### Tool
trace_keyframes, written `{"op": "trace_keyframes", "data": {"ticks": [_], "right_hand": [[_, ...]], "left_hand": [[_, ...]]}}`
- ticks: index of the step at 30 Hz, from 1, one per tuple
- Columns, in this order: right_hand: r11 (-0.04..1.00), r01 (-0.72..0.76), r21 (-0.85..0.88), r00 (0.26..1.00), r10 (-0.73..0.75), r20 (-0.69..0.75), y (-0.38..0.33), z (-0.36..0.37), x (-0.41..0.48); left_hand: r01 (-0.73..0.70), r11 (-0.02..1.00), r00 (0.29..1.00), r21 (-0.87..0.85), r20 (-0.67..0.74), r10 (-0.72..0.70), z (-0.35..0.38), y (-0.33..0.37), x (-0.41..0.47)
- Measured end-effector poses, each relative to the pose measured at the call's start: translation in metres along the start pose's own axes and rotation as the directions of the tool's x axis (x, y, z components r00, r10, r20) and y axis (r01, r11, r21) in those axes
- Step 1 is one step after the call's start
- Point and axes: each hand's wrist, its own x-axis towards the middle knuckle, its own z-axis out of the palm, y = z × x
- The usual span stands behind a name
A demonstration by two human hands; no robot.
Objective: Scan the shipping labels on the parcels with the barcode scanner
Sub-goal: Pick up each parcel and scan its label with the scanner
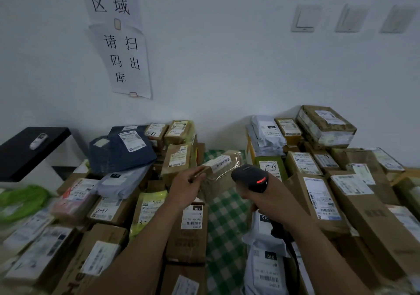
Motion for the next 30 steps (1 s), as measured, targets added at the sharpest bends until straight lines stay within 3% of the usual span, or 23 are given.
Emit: {"op": "trace_keyframes", "data": {"ticks": [5,18,30], "right_hand": [[0.995,-0.027,-0.1,0.999,0.029,0.019,-0.004,0.005,0.0],[0.998,-0.004,-0.063,0.997,0.009,0.079,-0.01,0.021,-0.017],[0.997,0.016,-0.077,0.993,-0.007,0.119,-0.006,0.024,-0.021]], "left_hand": [[0.012,1.0,1.0,0.022,0.006,-0.012,-0.005,-0.004,-0.002],[-0.01,1.0,0.999,-0.001,-0.034,0.01,-0.019,-0.01,-0.023],[0.055,0.998,0.994,-0.04,-0.089,-0.059,-0.021,-0.02,-0.036]]}}
